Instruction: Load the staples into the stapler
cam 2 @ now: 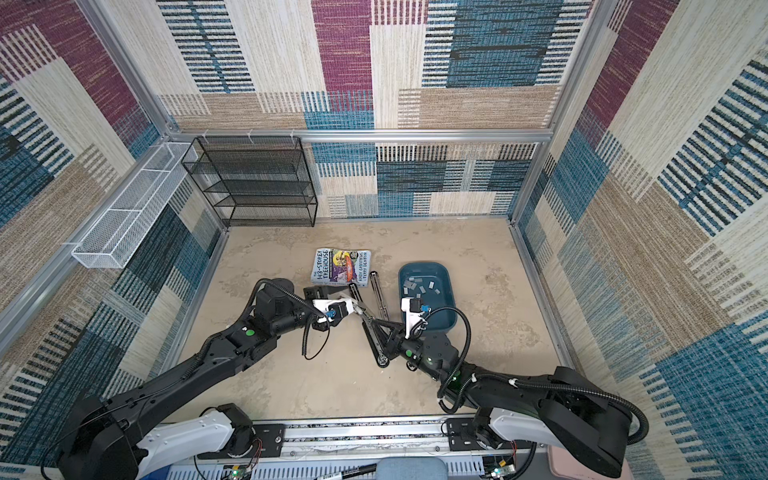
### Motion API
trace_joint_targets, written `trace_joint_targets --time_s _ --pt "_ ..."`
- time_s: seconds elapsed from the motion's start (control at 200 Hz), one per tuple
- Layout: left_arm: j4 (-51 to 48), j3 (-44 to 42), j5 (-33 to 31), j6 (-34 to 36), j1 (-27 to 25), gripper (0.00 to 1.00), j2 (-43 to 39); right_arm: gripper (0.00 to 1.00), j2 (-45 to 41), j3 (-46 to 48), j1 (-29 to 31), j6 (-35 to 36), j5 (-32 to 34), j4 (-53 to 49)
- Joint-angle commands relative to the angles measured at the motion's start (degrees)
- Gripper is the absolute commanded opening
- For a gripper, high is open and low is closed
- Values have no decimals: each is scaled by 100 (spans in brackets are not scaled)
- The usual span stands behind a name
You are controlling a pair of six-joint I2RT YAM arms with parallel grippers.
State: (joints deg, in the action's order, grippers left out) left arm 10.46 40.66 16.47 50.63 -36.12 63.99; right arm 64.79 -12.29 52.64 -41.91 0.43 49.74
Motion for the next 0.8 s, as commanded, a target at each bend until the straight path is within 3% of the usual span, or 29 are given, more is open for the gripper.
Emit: trace_joint_targets --time_s 0.0,0.155,0.491,0.626,0.731,0.751,0.761,0.771,0.791 --pt "745 -48 -188 -451 -9 58 8 0 -11 7 9 -67 -192 146" --pt "743 -11 -267 -509 -9 57 108 0 25 9 20 -107 -212 263" --pt "725 191 -1221 -687 14 57 533 0 -127 97 78 -383 -146 326" --pt "841 446 -1852 -1242 90 59 445 0 -53 36 328 -813 206 261" --pt "162 1223 -2480 -2478 118 60 210 0 204 -141 708 -1160 785 241" --pt "60 1365 -2633 -2759 115 68 159 0 264 -184 758 -1226 863 241" --pt "19 1429 -2731 -2949 114 85 130 0 317 -205 781 -1259 893 241" --pt "-13 1487 -2841 -3082 114 95 114 0 353 -226 795 -1296 930 243" --pt "-88 1595 -3055 -3455 118 99 56 0 416 -264 823 -1351 963 247"
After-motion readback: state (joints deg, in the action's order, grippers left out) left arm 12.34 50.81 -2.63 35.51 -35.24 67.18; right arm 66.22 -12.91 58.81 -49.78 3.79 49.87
